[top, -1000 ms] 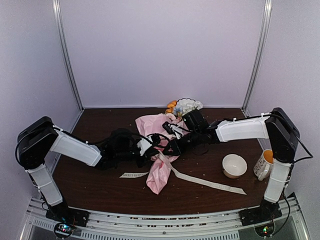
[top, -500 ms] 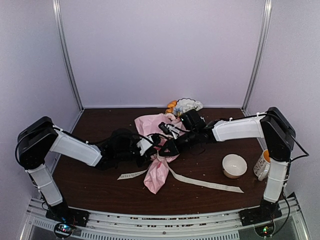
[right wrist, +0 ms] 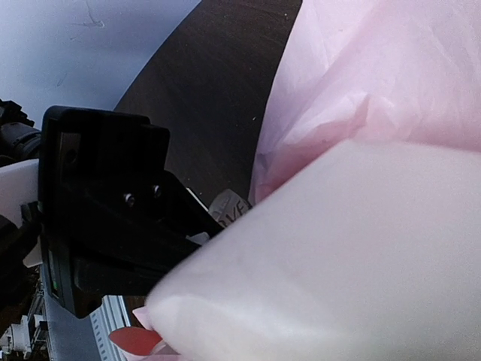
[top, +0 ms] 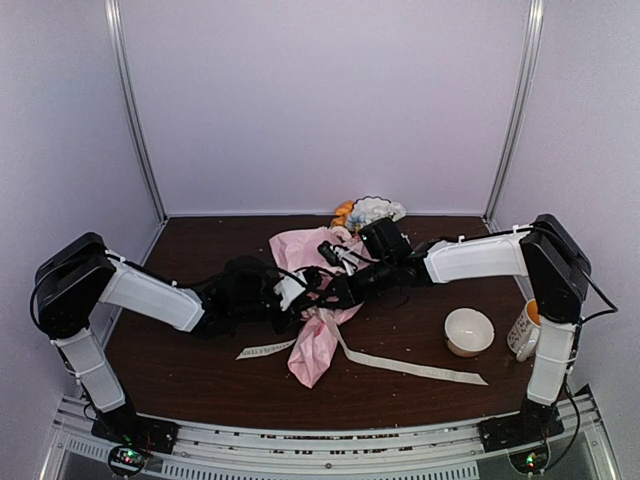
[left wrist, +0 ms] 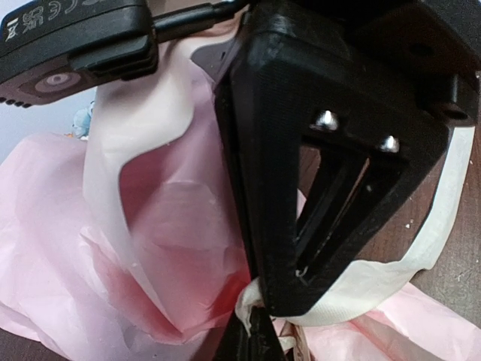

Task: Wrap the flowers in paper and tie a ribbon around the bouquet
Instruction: Cross the half-tied ribbon over the folded bouquet.

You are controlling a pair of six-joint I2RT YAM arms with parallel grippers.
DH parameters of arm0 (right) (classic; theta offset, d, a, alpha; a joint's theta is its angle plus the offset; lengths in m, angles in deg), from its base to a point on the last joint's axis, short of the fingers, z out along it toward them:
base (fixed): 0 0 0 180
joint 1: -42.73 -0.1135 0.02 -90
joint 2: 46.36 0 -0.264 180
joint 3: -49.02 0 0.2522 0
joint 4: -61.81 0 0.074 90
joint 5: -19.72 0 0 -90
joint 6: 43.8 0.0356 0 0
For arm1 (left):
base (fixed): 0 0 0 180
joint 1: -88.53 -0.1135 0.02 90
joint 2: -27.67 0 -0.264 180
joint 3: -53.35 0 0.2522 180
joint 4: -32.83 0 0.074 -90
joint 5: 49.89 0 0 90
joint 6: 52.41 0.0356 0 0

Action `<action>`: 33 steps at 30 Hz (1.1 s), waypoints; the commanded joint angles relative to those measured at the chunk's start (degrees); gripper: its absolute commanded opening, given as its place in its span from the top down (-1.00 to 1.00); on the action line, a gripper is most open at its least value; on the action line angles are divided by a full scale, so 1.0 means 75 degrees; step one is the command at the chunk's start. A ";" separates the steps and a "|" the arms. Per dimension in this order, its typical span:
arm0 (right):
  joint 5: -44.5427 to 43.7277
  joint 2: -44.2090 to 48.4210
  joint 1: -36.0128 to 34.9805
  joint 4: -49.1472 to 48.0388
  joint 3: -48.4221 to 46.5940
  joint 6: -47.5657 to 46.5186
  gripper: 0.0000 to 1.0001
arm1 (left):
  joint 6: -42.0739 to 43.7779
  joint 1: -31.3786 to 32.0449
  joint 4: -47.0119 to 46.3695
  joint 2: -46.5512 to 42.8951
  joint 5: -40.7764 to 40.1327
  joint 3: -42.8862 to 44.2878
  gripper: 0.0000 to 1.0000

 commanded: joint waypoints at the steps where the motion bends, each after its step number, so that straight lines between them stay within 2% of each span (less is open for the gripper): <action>1: -0.0289 0.0011 0.0043 -0.0249 0.0069 0.0129 0.71 | -0.0132 0.0021 0.0011 -0.0117 -0.0063 0.0221 0.89; 3: -0.0289 0.0097 0.0044 -0.0196 0.0085 0.0086 0.71 | -0.0159 0.0021 0.0198 -0.0047 -0.0021 0.0338 0.75; 7: -0.0258 0.0249 0.0044 -0.0145 0.0163 0.0058 0.72 | -0.0204 0.0021 0.0541 0.0140 0.0031 0.0649 0.60; 18: -0.0566 0.0723 0.0038 -0.0260 0.0507 0.0213 0.62 | -0.0207 0.0021 0.0721 0.0268 0.0042 0.0800 0.52; 22: -0.0558 0.0727 0.0044 -0.0390 0.0528 0.0300 0.72 | -0.0161 0.0022 0.0979 0.0371 0.0014 0.0966 0.48; 25: -0.0542 0.0722 0.0038 -0.0349 0.0527 0.0302 0.99 | -0.0191 0.0021 0.1066 0.0428 -0.0080 0.1056 0.48; 33: -0.0236 0.0741 0.0032 -0.0289 0.0548 0.0308 1.00 | -0.0201 0.0021 0.1180 0.0530 -0.0101 0.1158 0.34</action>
